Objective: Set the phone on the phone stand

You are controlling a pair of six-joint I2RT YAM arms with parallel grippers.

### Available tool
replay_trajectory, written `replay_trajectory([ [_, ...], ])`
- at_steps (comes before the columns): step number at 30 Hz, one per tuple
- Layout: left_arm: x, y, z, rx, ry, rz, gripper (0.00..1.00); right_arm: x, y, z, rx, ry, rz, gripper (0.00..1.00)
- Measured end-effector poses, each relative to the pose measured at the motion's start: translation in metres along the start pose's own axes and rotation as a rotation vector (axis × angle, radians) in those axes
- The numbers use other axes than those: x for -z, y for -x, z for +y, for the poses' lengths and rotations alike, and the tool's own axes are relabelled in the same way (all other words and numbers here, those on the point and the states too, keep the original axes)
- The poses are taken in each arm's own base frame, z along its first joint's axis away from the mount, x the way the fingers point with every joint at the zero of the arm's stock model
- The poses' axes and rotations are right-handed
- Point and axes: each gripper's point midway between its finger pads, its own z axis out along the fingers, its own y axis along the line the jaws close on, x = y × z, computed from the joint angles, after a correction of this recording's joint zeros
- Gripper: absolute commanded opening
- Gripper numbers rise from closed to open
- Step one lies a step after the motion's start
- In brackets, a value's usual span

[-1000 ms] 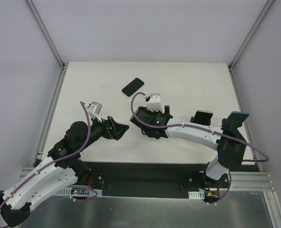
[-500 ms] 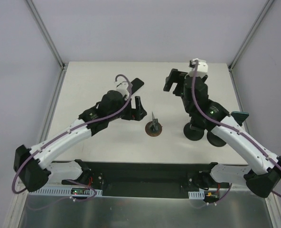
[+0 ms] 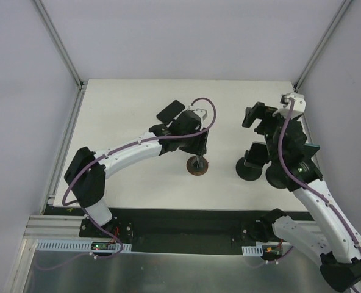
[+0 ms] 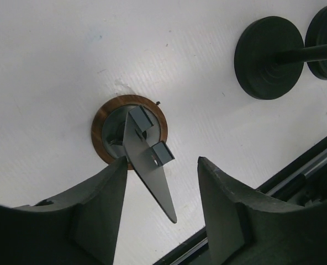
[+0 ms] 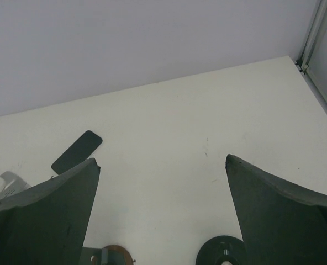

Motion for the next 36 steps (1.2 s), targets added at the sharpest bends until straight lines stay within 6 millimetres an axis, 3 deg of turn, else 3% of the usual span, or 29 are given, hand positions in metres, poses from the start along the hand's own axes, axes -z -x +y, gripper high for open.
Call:
replay_trajectory([
  [6,-0.014,-0.011,0.001,-0.009,0.031,0.068,0.34,0.016,-0.01,-0.008,0.021,0.019,-0.004,0.99],
  [7,-0.015,-0.011,0.001,-0.009,0.033,0.072,0.24,0.016,-0.01,-0.006,0.021,0.024,-0.007,0.99],
  [10,-0.015,-0.01,0.001,-0.019,0.043,0.09,0.08,0.016,-0.013,-0.001,0.023,0.048,-0.001,0.99],
  [14,-0.013,-0.008,-0.003,-0.103,0.015,0.118,0.0,0.017,-0.018,0.002,0.026,0.068,0.007,0.99],
  [23,0.01,0.009,-0.029,-0.519,-0.178,0.137,0.0,0.01,-0.026,0.003,0.047,0.063,0.026,0.99],
  [27,0.015,0.004,-0.043,-0.698,-0.295,0.148,0.0,0.009,-0.028,0.004,0.054,0.061,0.033,0.99],
  [32,0.005,-0.007,-0.06,-0.844,-0.427,0.219,0.0,0.007,-0.03,0.003,0.061,0.057,0.037,0.99],
  [36,-0.011,-0.009,-0.061,-0.92,-0.457,0.261,0.0,0.004,-0.031,-0.005,0.075,0.018,0.041,0.99],
])
